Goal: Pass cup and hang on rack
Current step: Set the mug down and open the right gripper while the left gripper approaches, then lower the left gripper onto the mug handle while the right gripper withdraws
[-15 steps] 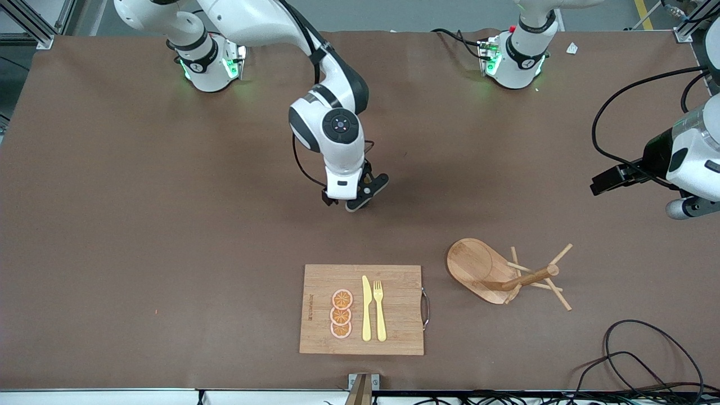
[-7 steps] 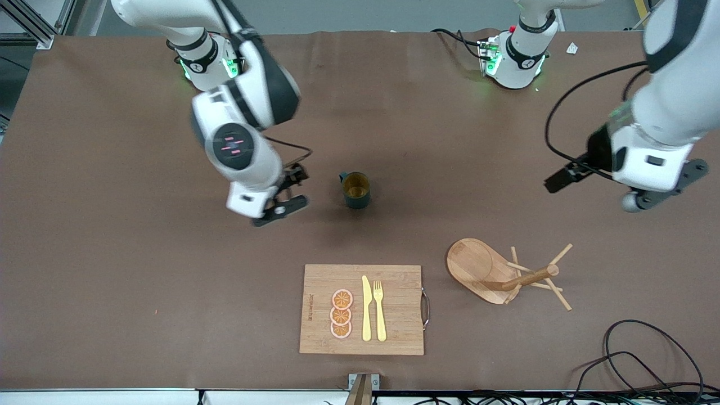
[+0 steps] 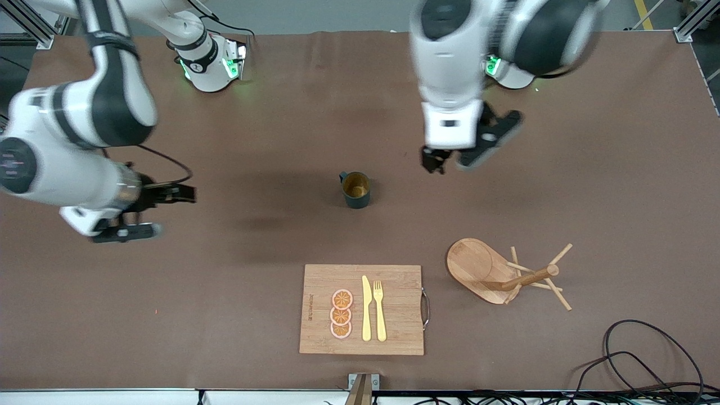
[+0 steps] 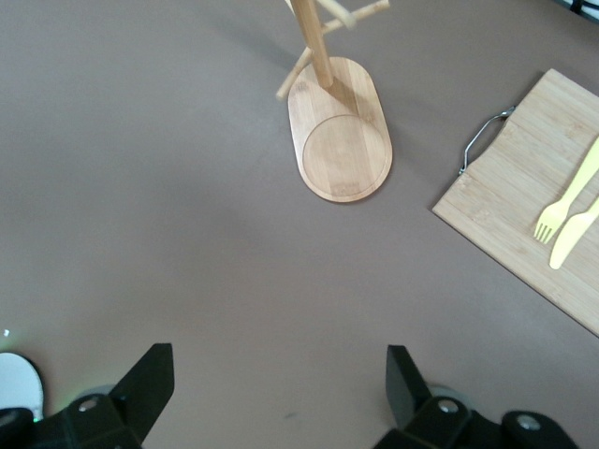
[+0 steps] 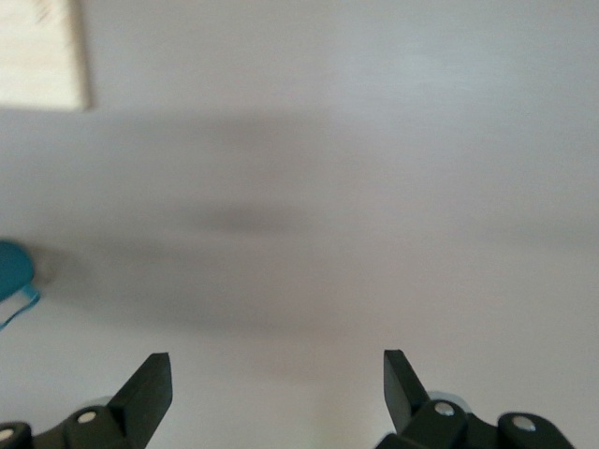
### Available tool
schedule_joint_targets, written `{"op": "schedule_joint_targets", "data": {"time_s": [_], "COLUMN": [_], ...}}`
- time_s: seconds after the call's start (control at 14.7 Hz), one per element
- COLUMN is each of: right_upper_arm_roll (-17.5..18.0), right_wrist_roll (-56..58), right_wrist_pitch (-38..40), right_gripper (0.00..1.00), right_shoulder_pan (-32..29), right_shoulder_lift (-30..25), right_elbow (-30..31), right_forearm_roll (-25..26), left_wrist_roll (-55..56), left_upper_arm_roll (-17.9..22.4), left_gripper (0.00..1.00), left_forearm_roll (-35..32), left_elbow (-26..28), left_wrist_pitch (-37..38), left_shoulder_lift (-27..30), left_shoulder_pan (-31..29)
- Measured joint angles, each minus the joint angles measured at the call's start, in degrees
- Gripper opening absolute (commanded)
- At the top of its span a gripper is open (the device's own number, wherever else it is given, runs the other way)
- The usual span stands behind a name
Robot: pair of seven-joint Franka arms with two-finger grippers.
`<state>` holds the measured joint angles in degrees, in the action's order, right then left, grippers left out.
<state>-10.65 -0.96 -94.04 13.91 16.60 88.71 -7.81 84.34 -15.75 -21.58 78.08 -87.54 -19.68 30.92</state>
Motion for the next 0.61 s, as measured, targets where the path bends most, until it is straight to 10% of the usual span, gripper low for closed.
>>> {"op": "schedule_joint_targets", "data": {"time_s": [0.61], "right_upper_arm_roll": [0.12], "right_wrist_roll": [2.93], "right_wrist_pitch": [2.68], "right_gripper": [1.00], "right_shoulder_pan": [-8.87], "right_shoulder_lift": [-1.32], "right_elbow": [-4.66], "right_forearm_roll": [8.90], "left_wrist_roll": [25.95], "left_upper_arm_roll": [0.68], "left_gripper": [1.00], "left_forearm_roll": [-26.09], "left_elbow": [-2.96], "left_wrist_pitch": [-3.30], "left_shoulder_lift": [-21.85], "left_shoulder_pan": [22.94]}}
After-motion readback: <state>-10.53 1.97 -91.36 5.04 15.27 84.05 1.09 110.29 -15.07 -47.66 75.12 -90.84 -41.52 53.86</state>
